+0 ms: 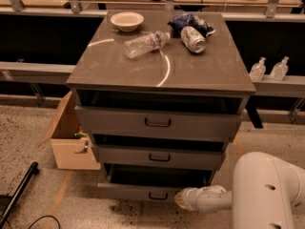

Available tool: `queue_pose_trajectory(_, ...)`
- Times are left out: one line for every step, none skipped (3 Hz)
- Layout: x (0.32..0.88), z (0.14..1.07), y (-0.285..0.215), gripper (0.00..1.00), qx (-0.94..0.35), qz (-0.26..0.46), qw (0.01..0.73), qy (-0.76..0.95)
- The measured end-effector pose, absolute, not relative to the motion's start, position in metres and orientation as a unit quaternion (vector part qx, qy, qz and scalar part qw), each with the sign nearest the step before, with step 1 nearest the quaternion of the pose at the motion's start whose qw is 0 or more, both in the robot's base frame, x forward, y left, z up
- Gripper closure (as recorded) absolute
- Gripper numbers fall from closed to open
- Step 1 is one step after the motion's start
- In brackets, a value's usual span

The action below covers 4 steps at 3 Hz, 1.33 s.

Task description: Close bottom drawer

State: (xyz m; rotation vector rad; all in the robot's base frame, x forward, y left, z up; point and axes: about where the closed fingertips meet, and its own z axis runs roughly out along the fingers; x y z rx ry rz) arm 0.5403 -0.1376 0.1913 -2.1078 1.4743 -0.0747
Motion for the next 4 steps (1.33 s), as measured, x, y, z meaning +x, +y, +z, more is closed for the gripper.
queue_pose_trajectory(0.54,0.191,-0.138,1.0,-0.786,-0.028,0.28,0.55)
queue_pose_trajectory(0.577,0.198,-0.14,1.0,-0.781,-0.066,0.3,0.543)
queue_pose_trajectory(0.596,0.203,-0.137,1.0,-0.777,-0.093,0.309,0.541)
queue_pose_trajectory(0.601,0.204,-0.131,1.0,-0.774,-0.109,0.311,0.541)
